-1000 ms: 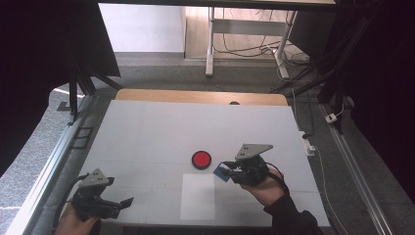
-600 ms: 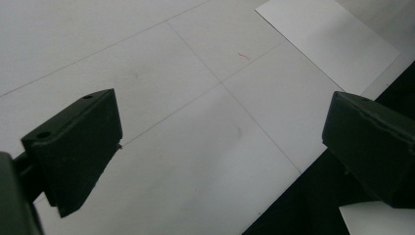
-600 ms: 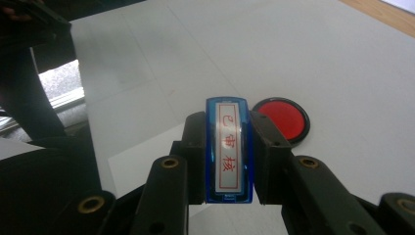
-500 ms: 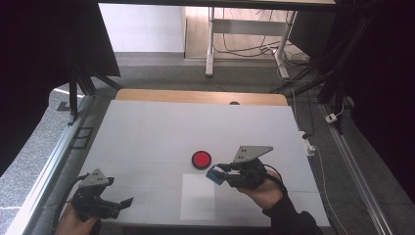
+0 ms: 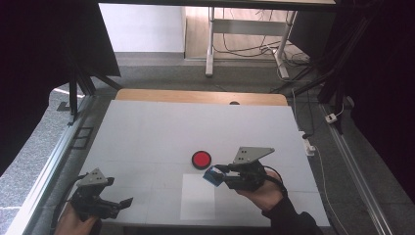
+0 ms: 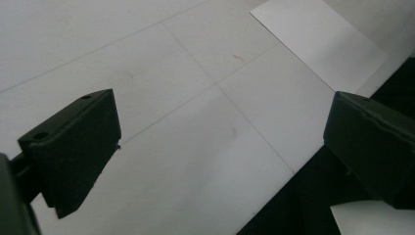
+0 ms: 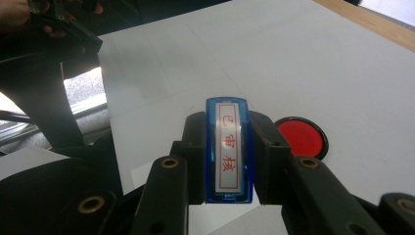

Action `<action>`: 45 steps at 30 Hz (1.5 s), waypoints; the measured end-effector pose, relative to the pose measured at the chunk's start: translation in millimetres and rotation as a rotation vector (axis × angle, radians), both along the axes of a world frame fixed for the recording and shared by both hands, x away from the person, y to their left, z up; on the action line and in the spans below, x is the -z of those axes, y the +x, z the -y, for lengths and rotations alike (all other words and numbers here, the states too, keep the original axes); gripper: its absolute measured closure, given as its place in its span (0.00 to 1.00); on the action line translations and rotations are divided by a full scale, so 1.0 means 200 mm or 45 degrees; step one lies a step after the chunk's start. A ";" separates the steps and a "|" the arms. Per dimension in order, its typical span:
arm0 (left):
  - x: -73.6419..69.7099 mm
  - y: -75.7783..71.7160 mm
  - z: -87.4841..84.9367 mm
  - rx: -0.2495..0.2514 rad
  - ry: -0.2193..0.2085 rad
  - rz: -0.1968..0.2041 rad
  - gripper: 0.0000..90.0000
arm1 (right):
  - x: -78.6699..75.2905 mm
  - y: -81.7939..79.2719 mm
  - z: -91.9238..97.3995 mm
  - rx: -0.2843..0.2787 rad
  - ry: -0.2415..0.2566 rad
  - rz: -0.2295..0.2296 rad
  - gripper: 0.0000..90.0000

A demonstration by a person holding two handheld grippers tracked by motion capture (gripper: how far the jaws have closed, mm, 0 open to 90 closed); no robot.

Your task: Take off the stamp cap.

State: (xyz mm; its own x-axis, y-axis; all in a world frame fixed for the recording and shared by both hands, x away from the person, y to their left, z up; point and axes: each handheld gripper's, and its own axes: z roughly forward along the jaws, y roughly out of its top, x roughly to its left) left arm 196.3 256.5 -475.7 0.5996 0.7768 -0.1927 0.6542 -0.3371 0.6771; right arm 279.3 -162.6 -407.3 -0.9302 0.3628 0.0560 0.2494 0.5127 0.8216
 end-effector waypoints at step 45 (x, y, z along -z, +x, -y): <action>-0.07 0.22 0.36 0.406 -0.116 0.117 0.00 | -0.04 0.00 -0.02 -0.181 0.025 -0.005 0.79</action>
State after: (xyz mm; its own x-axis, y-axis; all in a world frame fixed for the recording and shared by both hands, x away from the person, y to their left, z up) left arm 239.8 183.8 -461.1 0.8276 0.5293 -0.1868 0.4606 -0.4504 0.7648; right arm 279.6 -159.0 -398.6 -0.9718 0.2265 0.0655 0.1788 0.5268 0.8309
